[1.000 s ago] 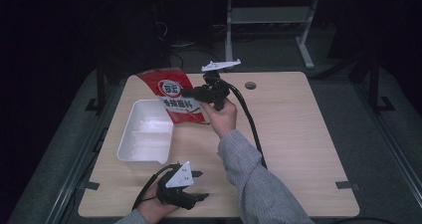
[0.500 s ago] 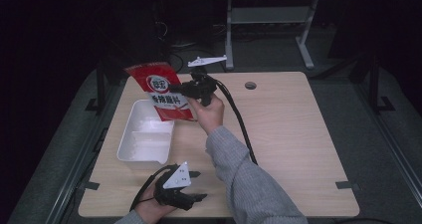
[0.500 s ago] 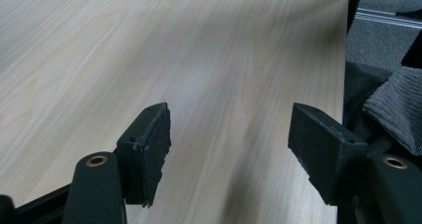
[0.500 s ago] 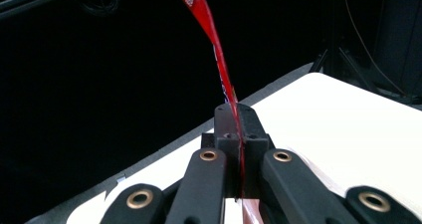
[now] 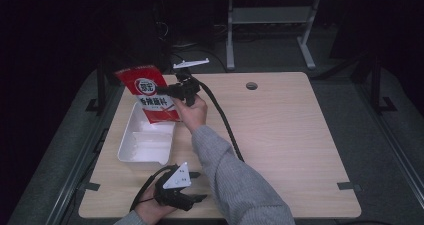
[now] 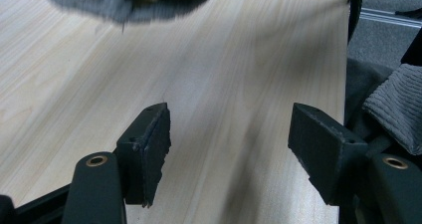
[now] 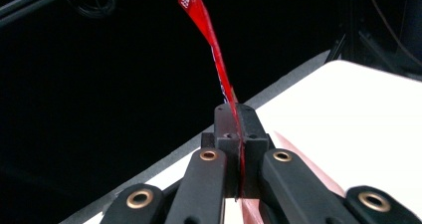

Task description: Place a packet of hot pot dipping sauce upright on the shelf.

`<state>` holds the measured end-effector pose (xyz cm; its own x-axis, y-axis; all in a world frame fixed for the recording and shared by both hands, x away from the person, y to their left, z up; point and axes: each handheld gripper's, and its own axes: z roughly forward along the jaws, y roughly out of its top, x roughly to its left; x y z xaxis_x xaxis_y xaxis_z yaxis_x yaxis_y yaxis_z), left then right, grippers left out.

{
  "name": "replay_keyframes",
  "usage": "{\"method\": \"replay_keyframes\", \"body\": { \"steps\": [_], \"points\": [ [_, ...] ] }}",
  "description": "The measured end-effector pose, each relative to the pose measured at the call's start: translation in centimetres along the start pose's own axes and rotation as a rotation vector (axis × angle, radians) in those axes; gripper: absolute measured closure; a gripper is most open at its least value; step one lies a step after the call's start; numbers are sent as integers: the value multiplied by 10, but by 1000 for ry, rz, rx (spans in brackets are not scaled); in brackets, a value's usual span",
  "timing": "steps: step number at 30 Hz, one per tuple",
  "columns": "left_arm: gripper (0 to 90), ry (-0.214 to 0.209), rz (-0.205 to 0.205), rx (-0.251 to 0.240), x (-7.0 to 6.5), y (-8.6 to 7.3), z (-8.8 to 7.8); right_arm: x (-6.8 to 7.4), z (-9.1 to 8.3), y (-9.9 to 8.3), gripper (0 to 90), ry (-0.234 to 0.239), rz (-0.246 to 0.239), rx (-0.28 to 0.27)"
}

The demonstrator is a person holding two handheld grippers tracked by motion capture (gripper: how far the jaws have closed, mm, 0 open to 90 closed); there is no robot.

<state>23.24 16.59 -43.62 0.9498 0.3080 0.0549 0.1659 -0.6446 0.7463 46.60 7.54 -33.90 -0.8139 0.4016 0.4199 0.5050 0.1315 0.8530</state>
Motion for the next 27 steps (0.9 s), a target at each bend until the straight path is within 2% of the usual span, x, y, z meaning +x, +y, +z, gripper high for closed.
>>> {"method": "replay_keyframes", "body": {
  "steps": [2,4,6,8,14,17,21,23,27],
  "points": [
    [321,0,2,-1,0,0,0,-2,7,-5,894,-13,-3,30],
    [321,1,6,1,0,0,0,-3,13,-11,891,-31,-29,74],
    [321,0,2,-2,0,0,0,-1,12,-13,889,-23,-43,71],
    [321,1,-1,2,0,0,1,1,9,-10,887,-34,-62,96],
    [321,3,1,5,0,0,2,2,1,2,886,-77,-96,229],
    [321,5,1,8,0,0,2,4,1,9,883,-78,-105,309],
    [321,7,0,6,0,0,1,6,4,14,870,-86,-106,386],
    [321,9,-1,3,0,0,1,7,5,15,872,-92,-112,405],
    [321,11,1,5,1,0,1,8,6,12,891,-65,-77,403]
  ]
}}
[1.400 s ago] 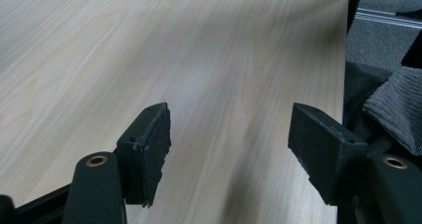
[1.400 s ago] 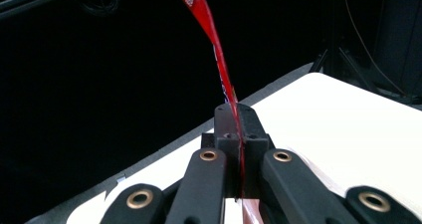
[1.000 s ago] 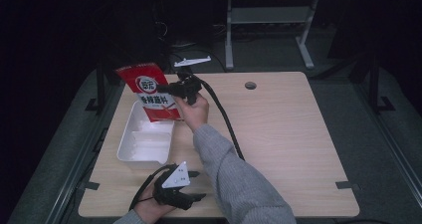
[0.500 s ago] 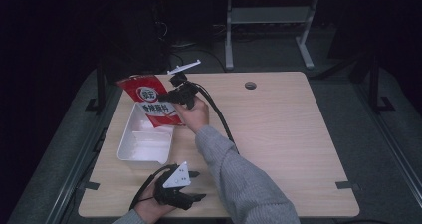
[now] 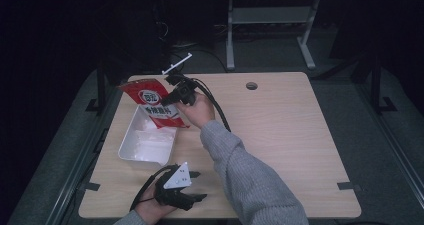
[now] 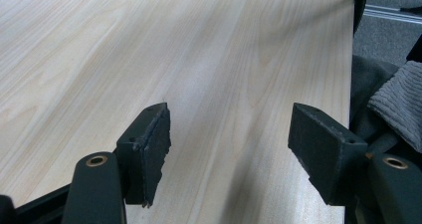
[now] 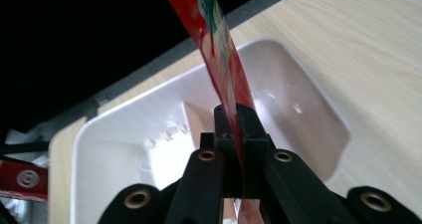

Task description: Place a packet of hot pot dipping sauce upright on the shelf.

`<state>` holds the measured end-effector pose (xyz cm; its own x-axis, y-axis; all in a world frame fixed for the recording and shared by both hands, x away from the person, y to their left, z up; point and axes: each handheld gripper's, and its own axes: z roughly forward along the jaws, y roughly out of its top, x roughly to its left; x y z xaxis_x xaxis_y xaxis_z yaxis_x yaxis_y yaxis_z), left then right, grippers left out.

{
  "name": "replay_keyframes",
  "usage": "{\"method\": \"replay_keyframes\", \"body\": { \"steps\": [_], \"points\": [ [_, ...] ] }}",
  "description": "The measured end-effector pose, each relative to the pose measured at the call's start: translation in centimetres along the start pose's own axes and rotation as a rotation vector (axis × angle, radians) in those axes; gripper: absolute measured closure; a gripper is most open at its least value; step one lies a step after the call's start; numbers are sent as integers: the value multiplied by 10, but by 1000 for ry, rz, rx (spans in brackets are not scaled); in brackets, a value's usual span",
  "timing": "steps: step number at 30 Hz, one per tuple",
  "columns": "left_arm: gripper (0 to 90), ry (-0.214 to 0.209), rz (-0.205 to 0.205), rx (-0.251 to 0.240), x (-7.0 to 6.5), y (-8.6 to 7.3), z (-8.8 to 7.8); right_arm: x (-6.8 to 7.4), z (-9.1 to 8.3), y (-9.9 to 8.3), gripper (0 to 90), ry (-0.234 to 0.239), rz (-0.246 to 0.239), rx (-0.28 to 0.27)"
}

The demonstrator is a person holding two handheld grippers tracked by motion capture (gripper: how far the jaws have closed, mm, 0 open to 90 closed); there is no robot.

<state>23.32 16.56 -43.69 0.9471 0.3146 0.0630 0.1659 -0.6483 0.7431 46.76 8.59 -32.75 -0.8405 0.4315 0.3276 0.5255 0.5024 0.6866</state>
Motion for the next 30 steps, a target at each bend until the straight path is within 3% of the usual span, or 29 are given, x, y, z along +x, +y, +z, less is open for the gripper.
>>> {"method": "replay_keyframes", "body": {
  "steps": [4,9,13,18,22,26,30],
  "points": [
    [321,5,7,-2,0,0,-1,3,-1,-5,895,1,36,-59],
    [321,7,10,-4,0,1,-1,3,-3,-11,896,21,109,-181],
    [321,10,18,-2,0,1,-2,6,2,-16,896,19,129,-275],
    [320,11,22,-3,0,1,-2,10,14,-26,896,-29,99,-285],
    [319,13,22,-3,0,2,-2,4,17,-33,895,6,142,-311],
    [319,13,21,-4,-1,2,-1,5,18,-35,895,-1,141,-298],
    [318,14,24,-4,-1,2,-2,8,20,-34,894,-45,113,-272]
  ]
}}
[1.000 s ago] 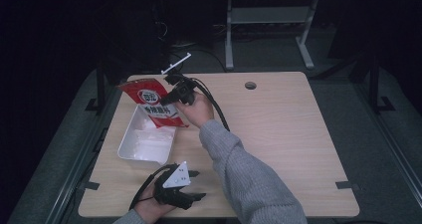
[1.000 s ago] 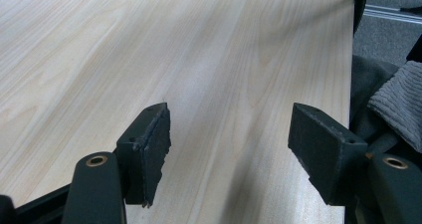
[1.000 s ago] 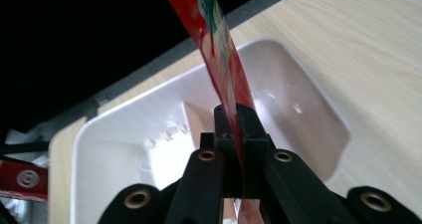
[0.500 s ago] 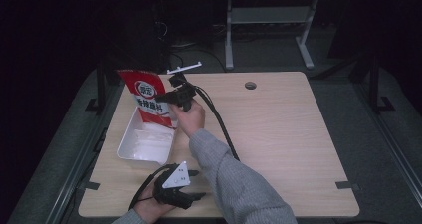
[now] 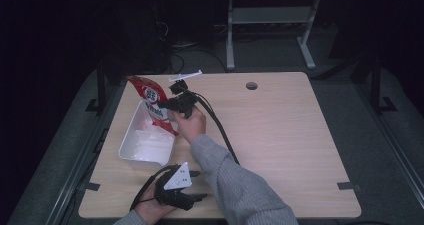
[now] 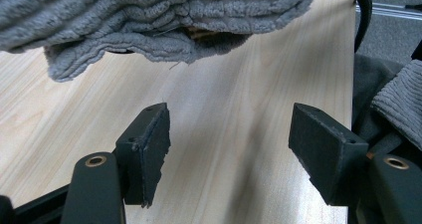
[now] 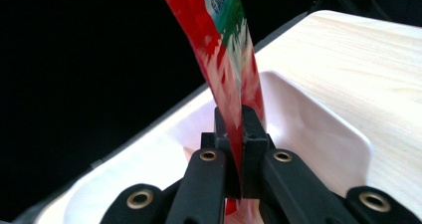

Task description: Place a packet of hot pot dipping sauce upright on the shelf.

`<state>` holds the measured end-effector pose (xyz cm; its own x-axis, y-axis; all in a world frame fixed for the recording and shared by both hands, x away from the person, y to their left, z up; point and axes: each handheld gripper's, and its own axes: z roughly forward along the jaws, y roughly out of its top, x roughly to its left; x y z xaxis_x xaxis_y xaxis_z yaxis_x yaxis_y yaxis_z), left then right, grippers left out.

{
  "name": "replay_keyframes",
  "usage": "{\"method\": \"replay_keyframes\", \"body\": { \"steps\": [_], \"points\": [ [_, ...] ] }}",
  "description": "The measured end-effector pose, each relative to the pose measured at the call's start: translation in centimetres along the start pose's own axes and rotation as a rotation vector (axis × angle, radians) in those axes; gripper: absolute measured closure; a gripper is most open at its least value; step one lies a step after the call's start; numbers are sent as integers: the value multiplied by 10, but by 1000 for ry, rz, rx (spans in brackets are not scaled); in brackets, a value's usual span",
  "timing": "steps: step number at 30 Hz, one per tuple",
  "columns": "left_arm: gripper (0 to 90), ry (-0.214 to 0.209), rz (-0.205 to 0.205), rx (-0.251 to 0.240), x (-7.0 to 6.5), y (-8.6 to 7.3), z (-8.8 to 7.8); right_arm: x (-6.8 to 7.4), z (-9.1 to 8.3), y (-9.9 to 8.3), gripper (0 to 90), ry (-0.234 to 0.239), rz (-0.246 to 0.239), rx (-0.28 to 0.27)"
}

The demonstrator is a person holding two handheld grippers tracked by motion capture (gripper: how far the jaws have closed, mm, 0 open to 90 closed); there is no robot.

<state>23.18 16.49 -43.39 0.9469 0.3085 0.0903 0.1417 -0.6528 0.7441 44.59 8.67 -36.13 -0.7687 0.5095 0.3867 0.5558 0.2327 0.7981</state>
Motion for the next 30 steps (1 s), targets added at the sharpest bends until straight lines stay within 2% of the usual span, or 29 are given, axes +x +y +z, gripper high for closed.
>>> {"method": "replay_keyframes", "body": {
  "steps": [3,6,8,9,12,14,15,17,21,24,27,30],
  "points": [
    [318,1,-2,-4,0,0,0,3,2,0,892,1,-28,23],
    [317,3,-1,-3,1,0,-1,5,6,5,887,50,-33,96],
    [317,6,-2,-9,1,0,-1,8,8,10,884,40,-54,136],
    [317,7,-2,-11,1,0,-1,9,10,14,884,43,-49,169],
    [317,9,0,-10,1,1,-1,12,11,21,890,32,-79,208],
    [317,9,2,-10,1,1,-1,12,8,23,894,18,-78,203],
    [317,10,2,-12,0,1,-1,12,6,23,895,17,-72,188],
    [317,12,3,-12,0,1,-2,13,0,22,896,-14,-88,148],
    [317,11,7,-6,0,1,-1,7,-6,14,897,8,-30,55],
    [317,12,12,-6,0,2,-1,4,-3,8,897,4,-12,29],
    [317,11,11,-9,0,1,-1,7,0,3,896,-21,-44,30],
    [317,13,14,-7,0,2,-1,8,3,-2,895,-18,-86,40]
  ]
}}
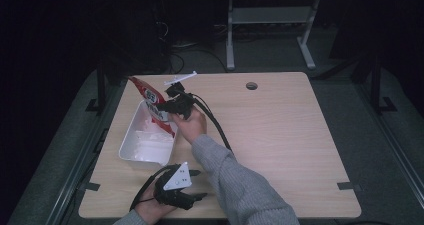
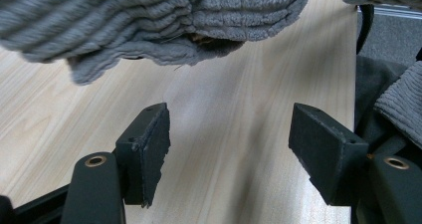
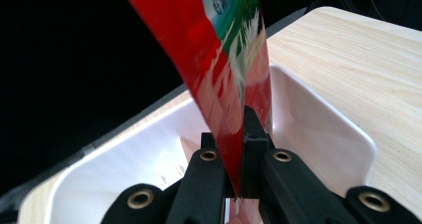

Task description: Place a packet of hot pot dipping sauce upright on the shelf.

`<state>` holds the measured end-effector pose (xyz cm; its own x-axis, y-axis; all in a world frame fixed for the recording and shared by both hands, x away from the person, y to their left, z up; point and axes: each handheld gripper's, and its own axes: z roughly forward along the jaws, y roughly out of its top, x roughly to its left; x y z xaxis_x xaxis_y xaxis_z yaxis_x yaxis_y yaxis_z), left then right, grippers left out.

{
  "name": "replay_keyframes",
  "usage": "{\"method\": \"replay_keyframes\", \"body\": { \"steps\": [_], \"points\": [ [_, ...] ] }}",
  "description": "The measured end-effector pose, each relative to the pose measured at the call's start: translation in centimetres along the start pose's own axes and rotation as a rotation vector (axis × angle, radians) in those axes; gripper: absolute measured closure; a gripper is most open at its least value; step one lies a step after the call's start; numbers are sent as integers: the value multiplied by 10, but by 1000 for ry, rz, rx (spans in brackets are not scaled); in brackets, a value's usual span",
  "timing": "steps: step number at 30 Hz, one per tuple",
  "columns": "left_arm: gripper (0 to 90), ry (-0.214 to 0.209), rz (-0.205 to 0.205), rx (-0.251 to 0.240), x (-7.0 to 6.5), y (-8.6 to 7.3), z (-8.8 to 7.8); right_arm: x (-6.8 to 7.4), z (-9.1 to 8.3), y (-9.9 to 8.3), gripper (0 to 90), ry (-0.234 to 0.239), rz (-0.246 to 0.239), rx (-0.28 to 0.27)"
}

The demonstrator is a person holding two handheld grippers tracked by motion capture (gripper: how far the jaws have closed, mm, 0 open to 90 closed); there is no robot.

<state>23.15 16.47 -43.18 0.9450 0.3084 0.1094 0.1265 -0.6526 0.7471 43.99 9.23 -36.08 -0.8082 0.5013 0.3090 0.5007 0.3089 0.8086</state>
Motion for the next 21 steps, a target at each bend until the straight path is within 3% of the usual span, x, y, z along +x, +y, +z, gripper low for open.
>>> {"method": "replay_keyframes", "body": {
  "steps": [5,10,15,19,21],
  "points": [
    [317,2,0,-4,-1,1,0,0,-1,-3,893,-20,-81,32],
    [315,5,8,2,-1,1,1,-2,-3,-1,893,-104,-161,65],
    [315,2,5,2,-1,2,3,-10,-2,-3,893,-61,-166,64],
    [315,3,7,3,-1,2,2,-13,-3,-1,893,-83,-183,76],
    [315,3,7,2,-1,2,2,-14,-4,1,893,-83,-217,85]
  ]
}}
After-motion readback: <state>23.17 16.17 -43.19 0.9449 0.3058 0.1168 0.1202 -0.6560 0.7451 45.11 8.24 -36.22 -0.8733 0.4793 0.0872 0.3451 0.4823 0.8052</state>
